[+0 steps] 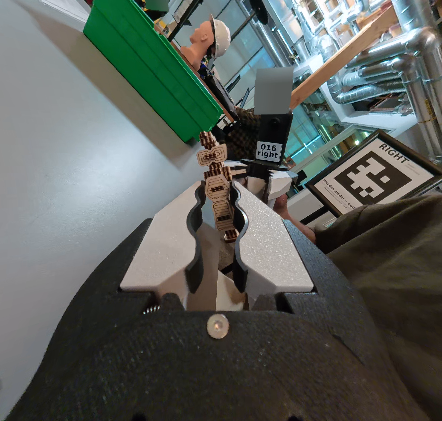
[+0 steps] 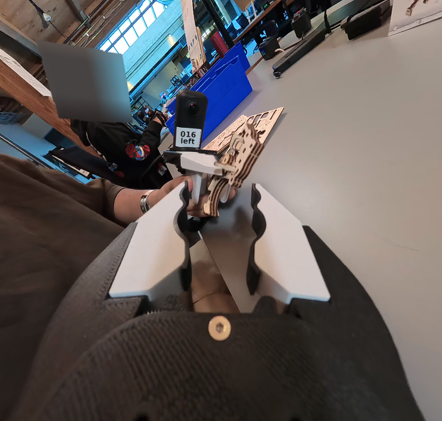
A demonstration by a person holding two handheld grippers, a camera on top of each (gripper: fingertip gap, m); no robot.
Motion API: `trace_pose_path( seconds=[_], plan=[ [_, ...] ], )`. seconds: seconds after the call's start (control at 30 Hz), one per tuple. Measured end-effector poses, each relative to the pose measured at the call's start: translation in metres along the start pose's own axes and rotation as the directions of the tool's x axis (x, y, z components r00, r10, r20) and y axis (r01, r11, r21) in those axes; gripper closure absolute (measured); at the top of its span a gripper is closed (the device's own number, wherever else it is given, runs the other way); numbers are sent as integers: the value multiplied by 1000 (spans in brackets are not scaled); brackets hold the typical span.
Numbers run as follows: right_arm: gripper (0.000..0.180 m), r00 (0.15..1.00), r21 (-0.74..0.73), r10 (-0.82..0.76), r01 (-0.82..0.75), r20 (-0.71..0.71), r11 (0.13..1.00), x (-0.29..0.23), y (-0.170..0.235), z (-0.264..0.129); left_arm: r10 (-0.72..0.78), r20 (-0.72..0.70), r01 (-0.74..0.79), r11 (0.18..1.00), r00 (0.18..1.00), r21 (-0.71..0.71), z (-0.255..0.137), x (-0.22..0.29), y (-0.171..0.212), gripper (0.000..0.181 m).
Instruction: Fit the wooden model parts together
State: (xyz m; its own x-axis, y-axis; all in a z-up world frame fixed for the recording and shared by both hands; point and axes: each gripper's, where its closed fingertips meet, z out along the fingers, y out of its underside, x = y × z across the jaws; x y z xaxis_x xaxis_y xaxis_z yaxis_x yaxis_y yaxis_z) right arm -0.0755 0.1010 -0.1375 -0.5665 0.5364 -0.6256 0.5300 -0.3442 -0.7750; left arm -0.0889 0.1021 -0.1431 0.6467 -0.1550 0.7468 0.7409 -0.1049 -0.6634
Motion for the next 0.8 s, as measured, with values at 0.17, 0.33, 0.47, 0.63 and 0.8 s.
trace_pose_path(
  seconds=[0.17,0.33,0.47,0.63,0.8],
  plan=[
    [129,1000,37,-1,2,-15,999,3,-7,-3,23,12,-23,1000,1000,-12,2,1,2,164],
    [133,999,57,-19,21,-39,998,4,-10,-7,38,12,-38,999,999,-15,2,3,3,164],
    [134,998,35,-41,43,-54,998,4,-5,-6,36,14,-36,999,999,-31,5,3,5,164],
    [136,994,4,-58,59,-90,998,11,-1,-5,31,16,-31,999,999,-33,5,2,5,164],
    [141,996,11,-22,23,-81,1000,13,0,-5,32,18,-31,999,999,-35,5,2,6,164]
  ],
)
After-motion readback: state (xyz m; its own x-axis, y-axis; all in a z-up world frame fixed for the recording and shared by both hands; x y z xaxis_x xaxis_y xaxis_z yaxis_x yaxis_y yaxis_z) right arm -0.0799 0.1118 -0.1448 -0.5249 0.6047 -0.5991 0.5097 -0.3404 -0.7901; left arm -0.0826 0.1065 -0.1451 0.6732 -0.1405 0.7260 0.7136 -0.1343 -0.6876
